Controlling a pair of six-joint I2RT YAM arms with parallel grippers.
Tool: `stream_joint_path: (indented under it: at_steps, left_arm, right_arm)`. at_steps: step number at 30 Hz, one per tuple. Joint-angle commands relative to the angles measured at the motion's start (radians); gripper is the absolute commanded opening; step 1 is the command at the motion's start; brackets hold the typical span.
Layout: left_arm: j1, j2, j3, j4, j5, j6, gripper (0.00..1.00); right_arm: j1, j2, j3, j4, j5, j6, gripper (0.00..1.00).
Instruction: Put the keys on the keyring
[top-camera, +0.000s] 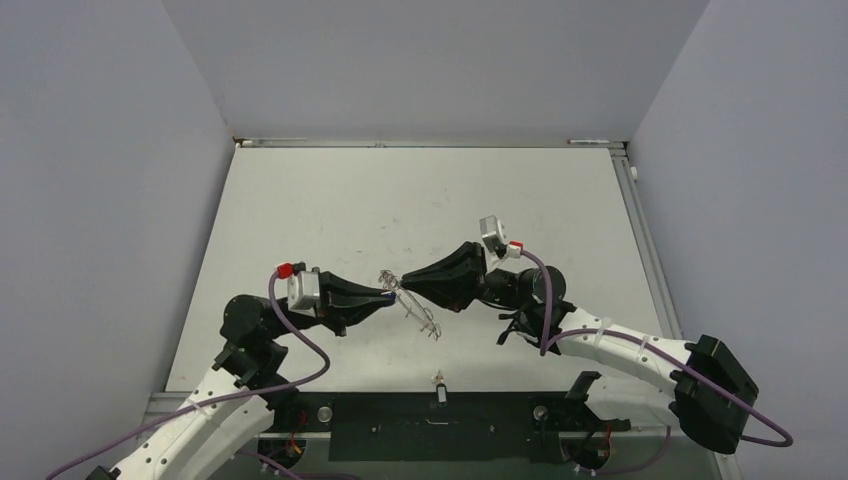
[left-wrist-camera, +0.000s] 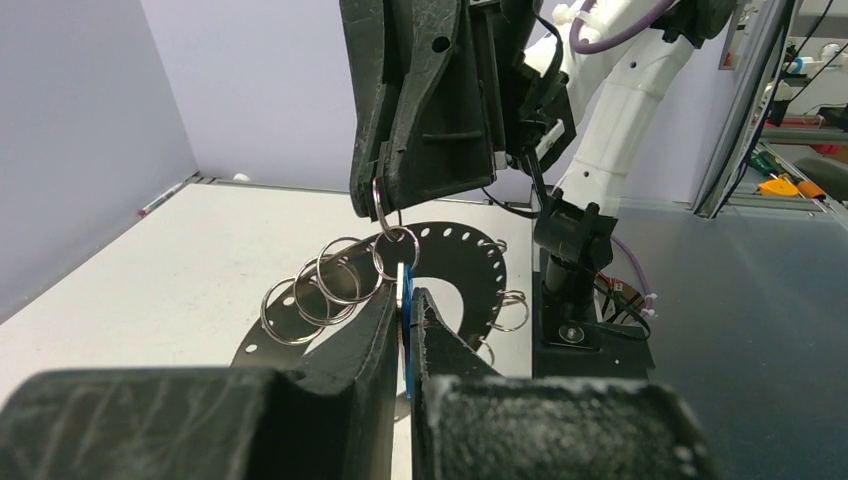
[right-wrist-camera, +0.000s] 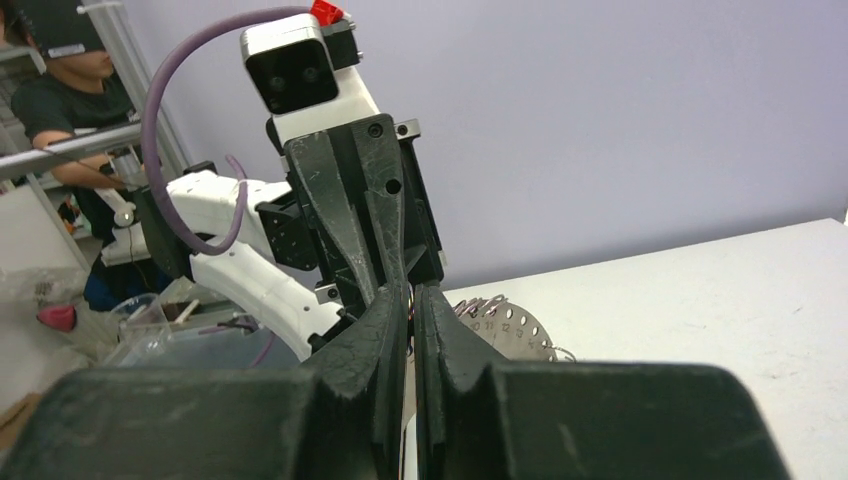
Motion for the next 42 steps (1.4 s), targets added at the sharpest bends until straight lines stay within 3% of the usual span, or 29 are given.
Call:
stream_joint_path:
  at_steps: [1, 13, 23, 36, 42]
  left_arm:
    - [0.005, 0.001, 0.016, -0.03, 0.05, -0.023, 0.0]
    - [0.002, 0.026, 0.03, -0.088, 0.033, 0.011, 0.0]
    - [-0.001, 0.057, 0.038, -0.104, 0.033, 0.013, 0.0]
    - [-0.004, 0.036, 0.041, -0.117, -0.007, 0.011, 0.0]
    - [0.006, -0.018, 0.045, -0.149, -0.079, 0.037, 0.0]
  right_arm:
    - [-0.04, 0.015, -0.001, 0.344, 0.203, 0.081, 0.05]
    - [-0.037, -0.036, -0.028, 0.264, 0.528, 0.131, 0.05]
    - [0.0, 0.022, -0.045, 0.343, 0.706, 0.253, 0.05]
    - [0.153, 0.133, 0.003, 0.395, 0.753, 0.162, 0.05]
    - [0.176, 0.099, -0.022, 0.343, 0.709, 0.094, 0.05]
